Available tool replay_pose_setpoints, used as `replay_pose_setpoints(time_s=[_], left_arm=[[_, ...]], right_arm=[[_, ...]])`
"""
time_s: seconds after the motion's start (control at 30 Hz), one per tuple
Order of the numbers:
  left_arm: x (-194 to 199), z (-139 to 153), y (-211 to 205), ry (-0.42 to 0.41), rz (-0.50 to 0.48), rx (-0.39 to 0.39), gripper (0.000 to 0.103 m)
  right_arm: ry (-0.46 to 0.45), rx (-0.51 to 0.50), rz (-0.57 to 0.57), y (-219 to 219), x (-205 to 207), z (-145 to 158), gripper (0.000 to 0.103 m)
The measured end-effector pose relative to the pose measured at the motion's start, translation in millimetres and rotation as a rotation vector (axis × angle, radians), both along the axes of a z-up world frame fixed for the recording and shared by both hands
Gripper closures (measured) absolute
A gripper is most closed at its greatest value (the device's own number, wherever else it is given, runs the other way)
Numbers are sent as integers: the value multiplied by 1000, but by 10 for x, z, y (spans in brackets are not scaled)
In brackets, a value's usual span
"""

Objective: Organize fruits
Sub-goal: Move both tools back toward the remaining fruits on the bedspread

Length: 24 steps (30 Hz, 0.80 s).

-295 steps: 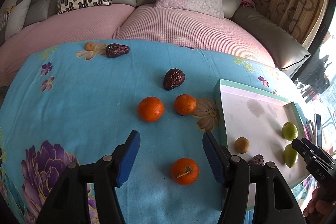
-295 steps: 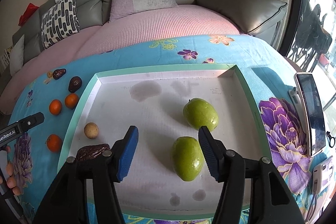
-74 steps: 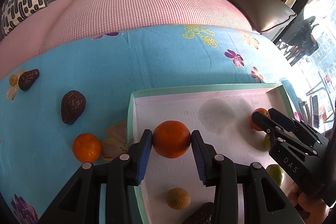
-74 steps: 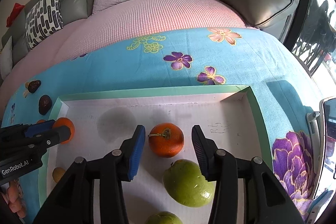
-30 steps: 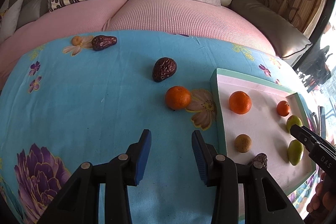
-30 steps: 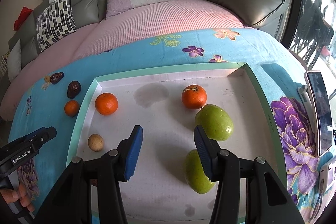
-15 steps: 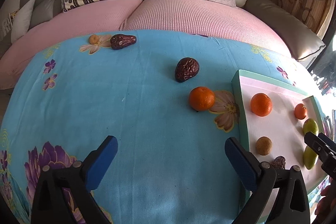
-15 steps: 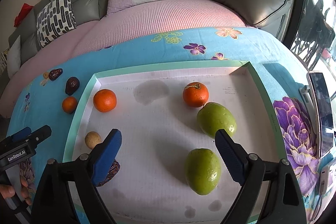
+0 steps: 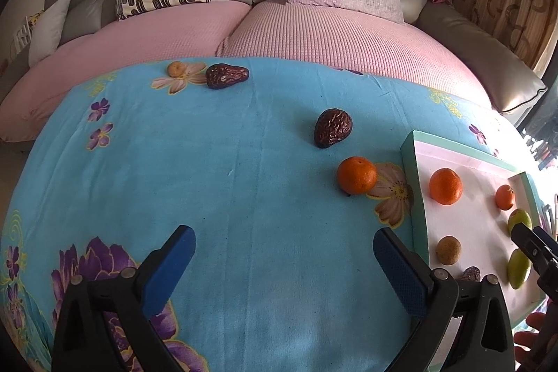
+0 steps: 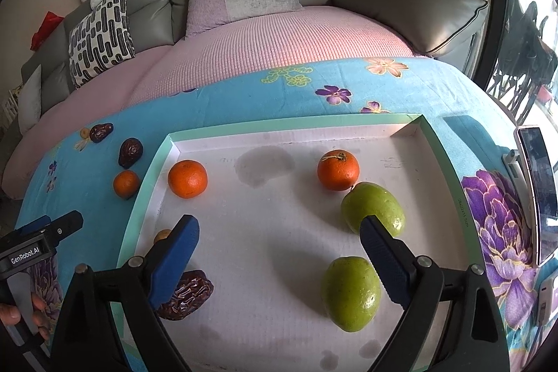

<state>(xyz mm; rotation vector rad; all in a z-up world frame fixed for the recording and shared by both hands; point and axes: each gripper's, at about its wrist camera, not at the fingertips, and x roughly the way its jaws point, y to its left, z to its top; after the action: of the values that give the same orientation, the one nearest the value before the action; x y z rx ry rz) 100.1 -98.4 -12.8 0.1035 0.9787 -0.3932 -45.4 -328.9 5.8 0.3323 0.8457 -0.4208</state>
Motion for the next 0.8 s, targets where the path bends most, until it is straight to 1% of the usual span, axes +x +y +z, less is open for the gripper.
replay_pose_setpoints(time_s=[0.13,0.23,0.57,0.8], left_arm=[[0,5,23,7,-7,-2,0],[8,18,58,8,-8,-5,0],[125,35,302,20,40,-32,0],[253,106,521,-4,33,-52,0]], right_arm=[[3,-1,26,39,30,-5,9],[12,-25,55,105,67,-5,9],[-11,-54,157,361,186,19,9],[-19,-53,184,479,283,36,9]])
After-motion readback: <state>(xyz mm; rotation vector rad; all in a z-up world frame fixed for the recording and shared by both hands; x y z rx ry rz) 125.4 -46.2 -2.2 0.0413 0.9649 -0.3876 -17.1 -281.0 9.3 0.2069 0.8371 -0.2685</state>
